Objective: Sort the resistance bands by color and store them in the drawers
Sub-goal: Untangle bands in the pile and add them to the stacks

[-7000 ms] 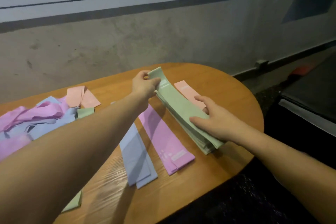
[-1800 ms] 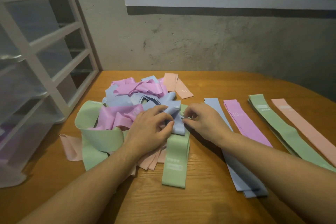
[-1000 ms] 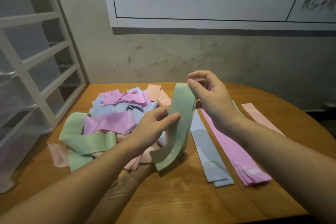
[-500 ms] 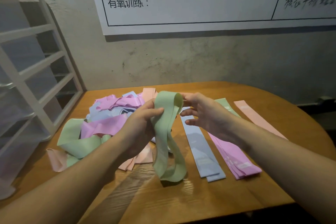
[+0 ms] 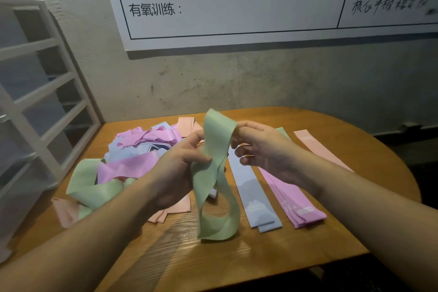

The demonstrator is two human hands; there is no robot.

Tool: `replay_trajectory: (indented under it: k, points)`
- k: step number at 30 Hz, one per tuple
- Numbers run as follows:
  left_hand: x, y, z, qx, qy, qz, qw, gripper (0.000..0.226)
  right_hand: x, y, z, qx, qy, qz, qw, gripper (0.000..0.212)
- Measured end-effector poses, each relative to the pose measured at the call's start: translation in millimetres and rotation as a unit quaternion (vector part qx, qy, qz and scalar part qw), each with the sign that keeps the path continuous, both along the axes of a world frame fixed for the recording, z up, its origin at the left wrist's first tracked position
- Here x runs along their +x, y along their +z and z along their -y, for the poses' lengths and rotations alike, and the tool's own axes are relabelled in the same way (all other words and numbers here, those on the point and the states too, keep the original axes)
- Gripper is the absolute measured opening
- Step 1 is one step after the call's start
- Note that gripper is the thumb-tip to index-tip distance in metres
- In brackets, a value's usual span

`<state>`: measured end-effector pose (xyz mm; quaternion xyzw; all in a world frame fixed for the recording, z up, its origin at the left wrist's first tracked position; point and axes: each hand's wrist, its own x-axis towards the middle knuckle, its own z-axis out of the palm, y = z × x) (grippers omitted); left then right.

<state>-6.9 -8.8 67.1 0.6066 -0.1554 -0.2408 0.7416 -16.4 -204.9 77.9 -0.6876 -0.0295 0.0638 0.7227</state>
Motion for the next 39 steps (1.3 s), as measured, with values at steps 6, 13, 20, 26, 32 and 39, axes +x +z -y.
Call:
replay_trajectory:
  k: [6, 13, 20, 26, 32, 39]
  points:
    - [-5, -3, -2, 0.014, -0.04, -0.011, 0.999, 0.069, -6, 14, 1, 0.009, -0.053, 0.057, 0.997, 0.009]
    - [-11, 11, -1, -0.056, -0.151, -0.078, 0.984, 0.063, -10, 20, 1, -0.002, -0.099, 0.101, 0.99, 0.016]
    - [-22, 35, 24, -0.022, -0.09, -0.055, 0.994, 0.048, -15, 25, -3, -0.008, -0.079, 0.108, 0.991, 0.022]
    - [-22, 39, 43, -0.084, -0.032, -0.051, 0.995, 0.035, -18, 29, -1, 0.089, -0.059, 0.055, 0.993, 0.018]
    - [-4, 45, 54, -0.187, 0.041, -0.067, 0.979, 0.017, -23, 16, 7, 0.132, 0.028, -0.022, 0.991, 0.048]
    - [22, 40, 70, -0.218, 0.19, -0.138, 0.947, 0.025, -33, -2, 26, -0.093, 0.034, 0.006, 0.995, 0.051]
